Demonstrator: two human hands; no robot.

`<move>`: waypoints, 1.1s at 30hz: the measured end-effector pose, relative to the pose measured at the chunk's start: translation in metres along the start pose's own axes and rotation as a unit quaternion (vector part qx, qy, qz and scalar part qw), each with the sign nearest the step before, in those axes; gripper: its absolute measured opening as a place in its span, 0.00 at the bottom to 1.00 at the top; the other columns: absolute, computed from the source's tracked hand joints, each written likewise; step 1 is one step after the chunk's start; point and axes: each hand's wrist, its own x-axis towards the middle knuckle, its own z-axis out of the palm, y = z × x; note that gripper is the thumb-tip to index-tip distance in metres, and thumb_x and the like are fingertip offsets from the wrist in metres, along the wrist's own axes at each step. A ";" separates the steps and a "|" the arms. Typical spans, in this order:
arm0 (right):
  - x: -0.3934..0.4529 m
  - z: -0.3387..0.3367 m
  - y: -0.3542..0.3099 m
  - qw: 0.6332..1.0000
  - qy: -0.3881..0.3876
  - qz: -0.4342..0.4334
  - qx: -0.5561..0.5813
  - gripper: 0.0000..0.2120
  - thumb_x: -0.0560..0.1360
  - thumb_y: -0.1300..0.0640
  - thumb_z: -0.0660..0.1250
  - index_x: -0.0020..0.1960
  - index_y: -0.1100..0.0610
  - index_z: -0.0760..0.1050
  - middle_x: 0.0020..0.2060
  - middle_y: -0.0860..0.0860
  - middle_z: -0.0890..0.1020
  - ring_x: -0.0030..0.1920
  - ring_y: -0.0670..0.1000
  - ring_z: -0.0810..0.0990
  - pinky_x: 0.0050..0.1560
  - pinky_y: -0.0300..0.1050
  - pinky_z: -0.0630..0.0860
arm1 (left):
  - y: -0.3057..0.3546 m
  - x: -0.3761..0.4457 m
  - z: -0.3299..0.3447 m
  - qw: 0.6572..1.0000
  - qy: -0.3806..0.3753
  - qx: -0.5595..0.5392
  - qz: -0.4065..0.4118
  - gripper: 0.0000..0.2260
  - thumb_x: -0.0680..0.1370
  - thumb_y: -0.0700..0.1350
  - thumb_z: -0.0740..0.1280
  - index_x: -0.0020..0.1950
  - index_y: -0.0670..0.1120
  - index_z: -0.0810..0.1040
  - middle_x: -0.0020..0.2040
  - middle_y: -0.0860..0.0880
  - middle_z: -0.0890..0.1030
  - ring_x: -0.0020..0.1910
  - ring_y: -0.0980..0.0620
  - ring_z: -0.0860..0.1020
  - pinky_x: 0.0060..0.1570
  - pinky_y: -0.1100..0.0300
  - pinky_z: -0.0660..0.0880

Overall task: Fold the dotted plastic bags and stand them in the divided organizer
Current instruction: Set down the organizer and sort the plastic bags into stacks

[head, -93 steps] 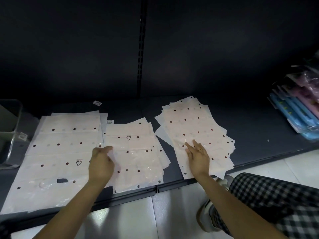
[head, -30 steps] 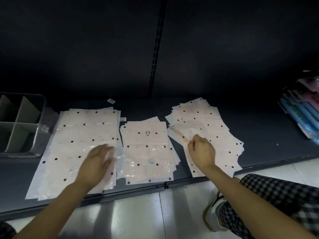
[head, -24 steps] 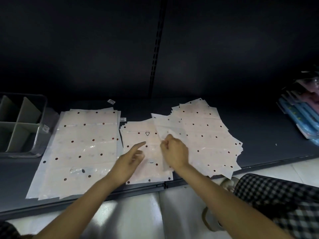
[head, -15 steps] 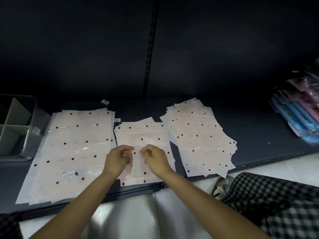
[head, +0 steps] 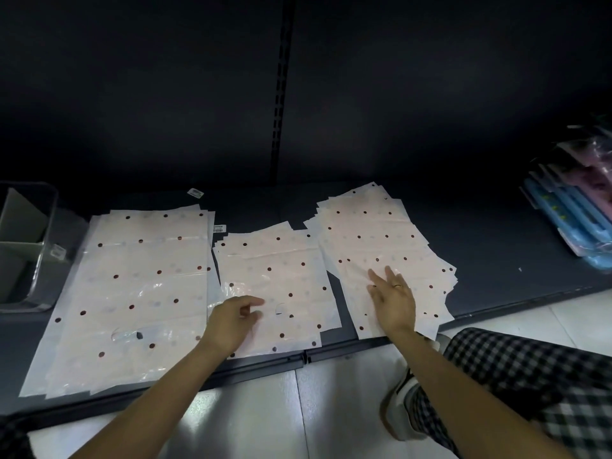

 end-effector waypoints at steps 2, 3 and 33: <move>0.001 -0.002 -0.002 0.999 0.030 0.007 0.023 0.16 0.82 0.51 0.55 0.67 0.46 0.72 0.73 0.50 0.65 0.75 0.53 0.57 0.71 0.49 0.59 | -0.001 0.000 -0.001 1.000 0.022 0.005 0.000 0.10 0.78 0.37 0.64 0.57 0.43 0.81 0.56 0.44 0.80 0.51 0.50 0.77 0.57 0.63 0.69; 0.002 -0.003 -0.003 0.998 0.040 0.013 0.041 0.15 0.81 0.52 0.56 0.66 0.48 0.74 0.72 0.50 0.67 0.74 0.53 0.59 0.70 0.48 0.61 | -0.002 0.000 -0.004 0.999 0.042 0.008 0.001 0.11 0.78 0.36 0.63 0.58 0.42 0.80 0.58 0.45 0.80 0.55 0.48 0.77 0.59 0.62 0.69; -0.003 -0.015 -0.058 0.979 -0.015 -0.047 0.196 0.24 0.80 0.54 0.60 0.74 0.55 0.62 0.71 0.53 0.66 0.72 0.52 0.61 0.71 0.44 0.60 | -0.028 0.006 -0.098 0.961 0.269 -0.010 -0.064 0.21 0.80 0.35 0.59 0.71 0.51 0.67 0.61 0.34 0.75 0.34 0.46 0.72 0.34 0.57 0.71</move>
